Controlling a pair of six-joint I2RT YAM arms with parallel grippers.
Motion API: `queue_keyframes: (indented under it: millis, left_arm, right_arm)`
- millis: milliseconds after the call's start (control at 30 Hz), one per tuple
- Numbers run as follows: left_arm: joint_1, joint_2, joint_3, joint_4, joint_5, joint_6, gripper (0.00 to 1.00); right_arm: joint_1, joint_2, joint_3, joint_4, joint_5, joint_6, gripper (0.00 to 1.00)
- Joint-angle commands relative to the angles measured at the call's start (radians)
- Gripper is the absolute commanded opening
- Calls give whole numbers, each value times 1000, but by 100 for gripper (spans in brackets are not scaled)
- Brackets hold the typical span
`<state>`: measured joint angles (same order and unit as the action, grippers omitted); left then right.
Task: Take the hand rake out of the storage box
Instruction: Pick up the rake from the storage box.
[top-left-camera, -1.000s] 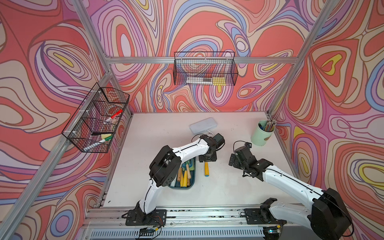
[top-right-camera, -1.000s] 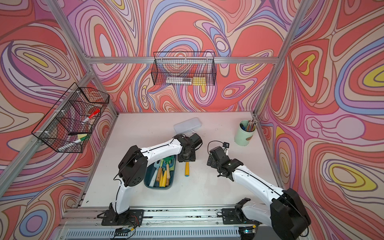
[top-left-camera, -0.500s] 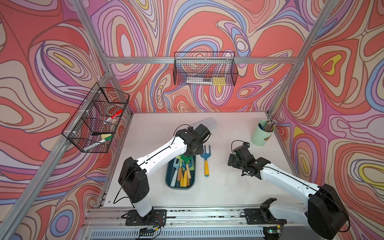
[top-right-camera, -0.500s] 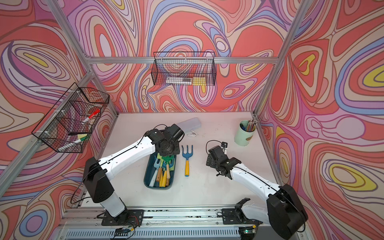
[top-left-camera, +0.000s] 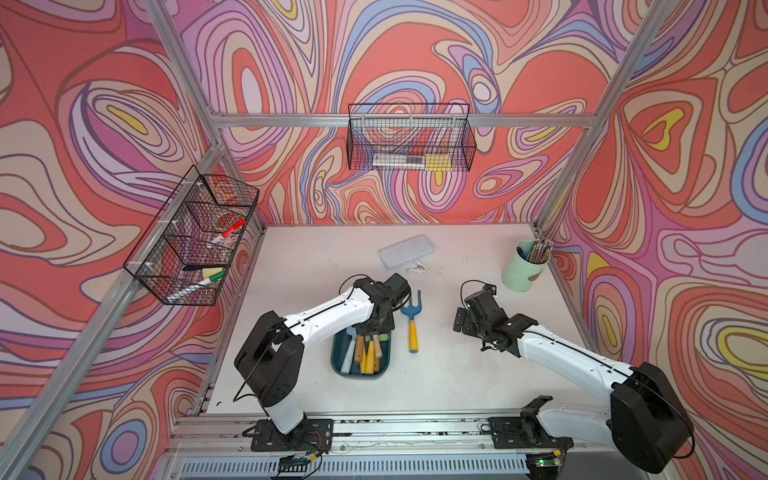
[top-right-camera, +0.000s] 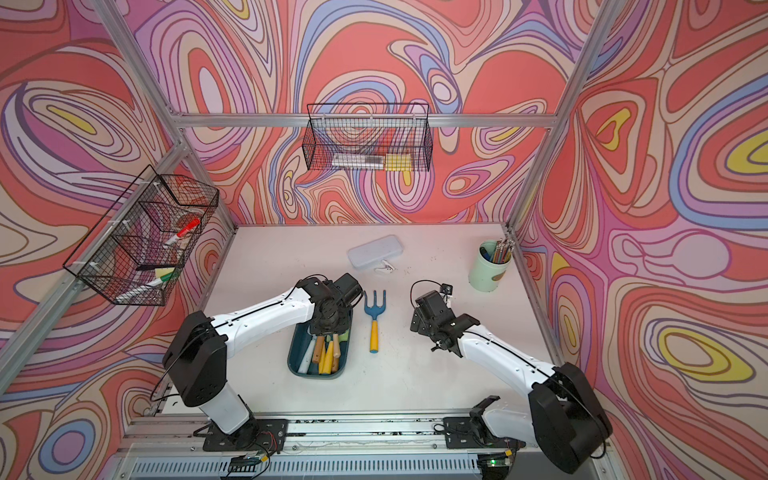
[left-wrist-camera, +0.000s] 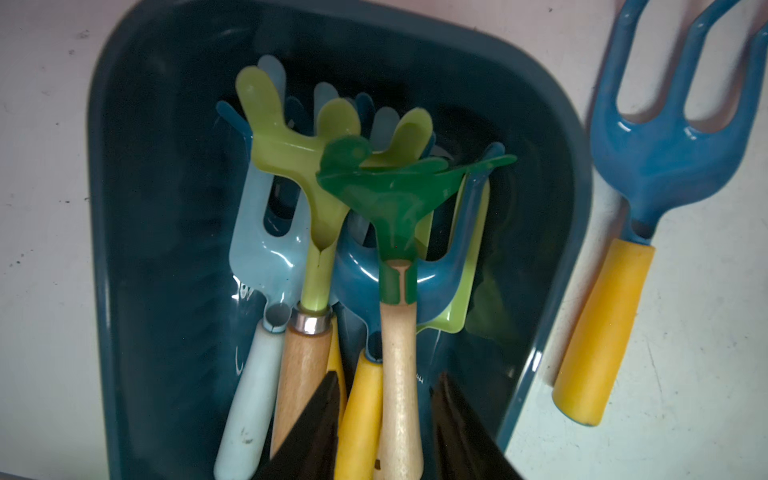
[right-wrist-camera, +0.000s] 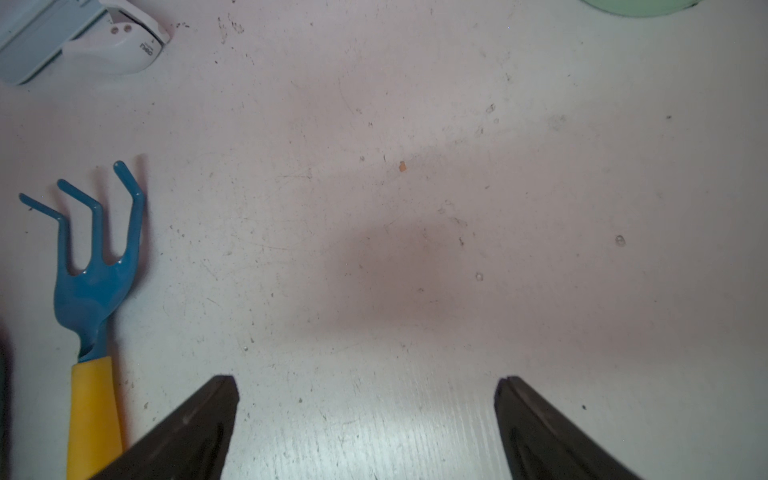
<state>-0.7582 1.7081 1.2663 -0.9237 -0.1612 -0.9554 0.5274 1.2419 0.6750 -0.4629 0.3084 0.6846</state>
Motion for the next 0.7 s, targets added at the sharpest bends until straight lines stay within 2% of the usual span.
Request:
queue_keyframes:
  millis: [0,300,667]
  left_arm:
    - [5,44,-5,19,-4,-6,38]
    - [5,121,2,5,-35,-26,34]
    - [5,111,-37,18,-52,-33,25]
  right_arm:
    - [8,-7,6,14,-1,-4,98]
    - [8,-13,5,13,-5,0,98]
    - [8,6,-8,38,-28,2,98]
